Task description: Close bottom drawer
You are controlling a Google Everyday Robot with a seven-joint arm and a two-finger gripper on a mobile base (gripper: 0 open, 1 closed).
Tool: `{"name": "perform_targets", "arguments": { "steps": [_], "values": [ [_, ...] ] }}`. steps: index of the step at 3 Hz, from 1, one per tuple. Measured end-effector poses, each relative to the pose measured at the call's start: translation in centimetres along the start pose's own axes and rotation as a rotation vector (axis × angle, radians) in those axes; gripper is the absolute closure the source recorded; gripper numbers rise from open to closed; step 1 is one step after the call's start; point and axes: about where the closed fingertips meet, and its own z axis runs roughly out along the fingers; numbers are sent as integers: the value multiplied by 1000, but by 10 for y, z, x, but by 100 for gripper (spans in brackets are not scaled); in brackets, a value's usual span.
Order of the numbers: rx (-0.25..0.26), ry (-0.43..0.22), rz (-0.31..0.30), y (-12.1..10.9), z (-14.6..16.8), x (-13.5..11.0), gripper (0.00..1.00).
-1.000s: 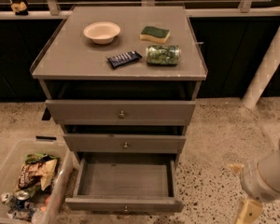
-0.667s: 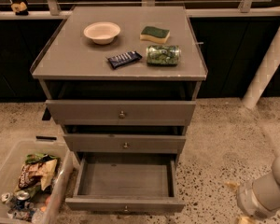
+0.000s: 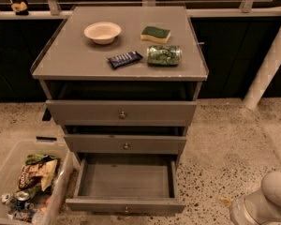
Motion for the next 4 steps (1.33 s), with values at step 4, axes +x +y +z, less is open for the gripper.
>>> {"name": "perform_targets", "arguments": {
  "steps": [4],
  "values": [
    [191, -219, -134, -133, 51, 21, 0]
  ]
}}
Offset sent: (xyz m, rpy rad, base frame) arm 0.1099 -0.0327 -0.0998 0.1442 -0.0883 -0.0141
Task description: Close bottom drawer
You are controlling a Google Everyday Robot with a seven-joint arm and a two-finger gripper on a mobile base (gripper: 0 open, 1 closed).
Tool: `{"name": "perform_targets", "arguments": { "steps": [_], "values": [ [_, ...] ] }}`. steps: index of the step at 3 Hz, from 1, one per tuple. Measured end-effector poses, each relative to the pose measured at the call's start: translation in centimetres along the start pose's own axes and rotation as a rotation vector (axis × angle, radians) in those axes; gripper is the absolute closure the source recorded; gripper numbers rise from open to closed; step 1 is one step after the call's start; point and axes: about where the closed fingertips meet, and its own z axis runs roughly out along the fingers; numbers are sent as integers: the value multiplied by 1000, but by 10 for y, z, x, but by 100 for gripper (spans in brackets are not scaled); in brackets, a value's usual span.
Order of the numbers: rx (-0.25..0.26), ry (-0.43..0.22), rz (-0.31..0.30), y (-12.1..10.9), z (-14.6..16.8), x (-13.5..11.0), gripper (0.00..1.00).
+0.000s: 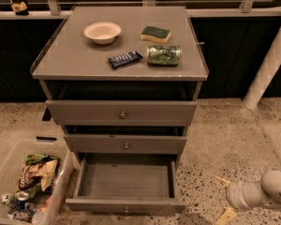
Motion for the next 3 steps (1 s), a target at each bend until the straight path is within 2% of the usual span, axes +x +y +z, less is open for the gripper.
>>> {"name": "perform_targets", "arguments": {
  "steps": [1, 2, 3],
  "values": [
    [0, 0, 0, 0, 0, 0, 0],
    [-12, 12, 31, 9, 17, 25, 0],
    [-27, 22, 60, 21, 46, 76, 0]
  ]
}}
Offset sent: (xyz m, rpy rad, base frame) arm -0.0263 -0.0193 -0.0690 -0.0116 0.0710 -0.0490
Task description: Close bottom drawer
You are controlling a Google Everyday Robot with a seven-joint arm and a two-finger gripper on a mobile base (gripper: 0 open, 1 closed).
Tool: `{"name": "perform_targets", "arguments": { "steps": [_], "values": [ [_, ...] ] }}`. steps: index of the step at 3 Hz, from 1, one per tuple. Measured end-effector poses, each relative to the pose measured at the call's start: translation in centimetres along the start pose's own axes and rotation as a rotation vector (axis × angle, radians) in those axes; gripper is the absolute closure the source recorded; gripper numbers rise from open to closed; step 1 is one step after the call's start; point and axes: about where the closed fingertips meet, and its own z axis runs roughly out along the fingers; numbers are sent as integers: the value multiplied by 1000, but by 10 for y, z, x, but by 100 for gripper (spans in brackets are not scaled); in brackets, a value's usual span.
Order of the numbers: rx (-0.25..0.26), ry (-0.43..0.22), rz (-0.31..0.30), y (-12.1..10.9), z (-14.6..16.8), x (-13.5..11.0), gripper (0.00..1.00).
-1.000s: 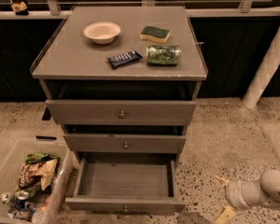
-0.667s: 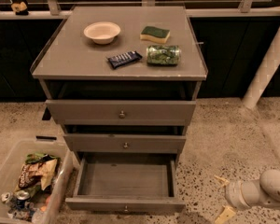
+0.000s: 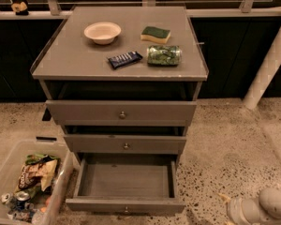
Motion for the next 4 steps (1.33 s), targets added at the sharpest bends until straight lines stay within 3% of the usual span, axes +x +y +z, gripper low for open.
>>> {"name": "perform_targets", "arguments": {
  "steps": [1, 2, 3, 4],
  "values": [
    [1, -22, 40, 10, 49, 65, 0],
    [-4, -71, 32, 20, 109, 107, 0],
    [-18, -88, 65, 39, 145, 126, 0],
    [-21, -90, 66, 40, 146, 125, 0]
  ]
}}
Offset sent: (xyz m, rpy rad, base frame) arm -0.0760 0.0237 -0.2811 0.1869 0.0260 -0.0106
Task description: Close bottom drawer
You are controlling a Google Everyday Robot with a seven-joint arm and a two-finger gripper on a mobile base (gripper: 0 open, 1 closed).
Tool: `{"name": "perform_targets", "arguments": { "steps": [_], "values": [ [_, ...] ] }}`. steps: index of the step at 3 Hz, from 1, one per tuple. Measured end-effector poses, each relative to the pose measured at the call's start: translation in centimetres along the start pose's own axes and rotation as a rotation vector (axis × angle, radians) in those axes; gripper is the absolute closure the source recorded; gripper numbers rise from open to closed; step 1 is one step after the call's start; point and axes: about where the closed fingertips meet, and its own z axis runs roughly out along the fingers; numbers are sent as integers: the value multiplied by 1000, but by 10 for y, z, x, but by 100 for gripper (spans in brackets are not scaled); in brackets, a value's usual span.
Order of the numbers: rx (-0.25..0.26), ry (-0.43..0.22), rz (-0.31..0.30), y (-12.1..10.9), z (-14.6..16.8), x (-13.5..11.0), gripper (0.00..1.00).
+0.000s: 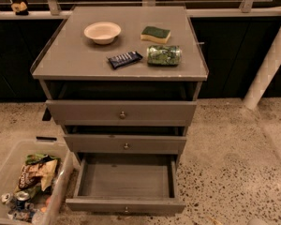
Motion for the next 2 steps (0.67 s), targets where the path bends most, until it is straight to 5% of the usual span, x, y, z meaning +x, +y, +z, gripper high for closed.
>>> {"name": "perform_targets", "arguments": {
  "steps": [1, 2],
  "values": [
    [-80, -31, -69, 8, 14, -7, 0],
    [-226, -103, -250, 34, 34, -37, 0]
  ]
}}
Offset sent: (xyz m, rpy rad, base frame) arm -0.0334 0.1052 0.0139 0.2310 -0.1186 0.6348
